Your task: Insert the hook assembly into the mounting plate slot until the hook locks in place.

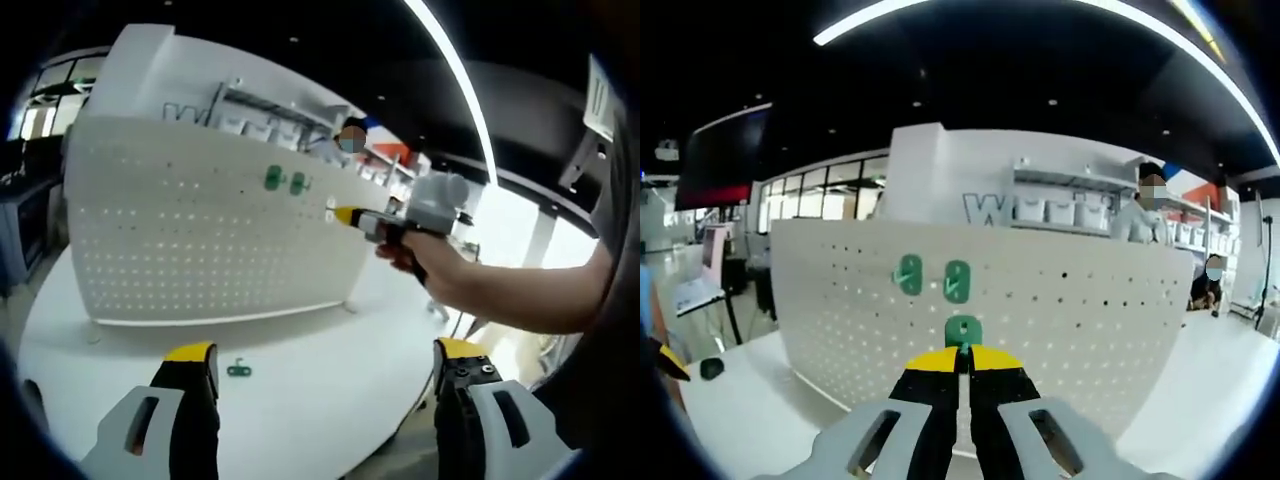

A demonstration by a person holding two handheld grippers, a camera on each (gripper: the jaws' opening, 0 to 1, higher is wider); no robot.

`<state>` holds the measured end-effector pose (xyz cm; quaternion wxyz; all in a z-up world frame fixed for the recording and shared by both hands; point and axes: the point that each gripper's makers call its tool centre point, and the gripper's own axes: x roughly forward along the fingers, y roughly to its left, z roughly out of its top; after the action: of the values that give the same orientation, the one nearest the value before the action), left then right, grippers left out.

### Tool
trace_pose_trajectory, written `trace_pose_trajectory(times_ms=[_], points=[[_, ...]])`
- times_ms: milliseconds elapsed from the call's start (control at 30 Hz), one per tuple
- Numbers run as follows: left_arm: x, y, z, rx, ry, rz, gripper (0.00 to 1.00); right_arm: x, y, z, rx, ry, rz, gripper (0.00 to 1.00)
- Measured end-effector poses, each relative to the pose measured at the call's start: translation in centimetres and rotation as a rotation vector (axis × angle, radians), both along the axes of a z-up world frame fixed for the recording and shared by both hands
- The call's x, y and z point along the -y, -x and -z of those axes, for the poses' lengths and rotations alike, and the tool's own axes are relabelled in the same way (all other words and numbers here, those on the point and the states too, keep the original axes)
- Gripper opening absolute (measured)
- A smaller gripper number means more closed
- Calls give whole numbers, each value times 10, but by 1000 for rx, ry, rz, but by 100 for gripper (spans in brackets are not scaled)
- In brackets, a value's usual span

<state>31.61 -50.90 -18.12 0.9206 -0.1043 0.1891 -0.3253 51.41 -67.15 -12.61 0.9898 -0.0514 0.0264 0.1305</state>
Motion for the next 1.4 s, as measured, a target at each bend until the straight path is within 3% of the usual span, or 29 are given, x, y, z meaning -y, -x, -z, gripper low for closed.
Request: trace_pose_trajectory(times_ms=[700, 1400], points=[[2, 2, 4, -2, -26, 15, 91, 15, -34, -27, 72, -45, 86, 0], [-1, -8, 9, -20, -26, 10, 89, 17, -63, -47, 120, -61, 106, 0]])
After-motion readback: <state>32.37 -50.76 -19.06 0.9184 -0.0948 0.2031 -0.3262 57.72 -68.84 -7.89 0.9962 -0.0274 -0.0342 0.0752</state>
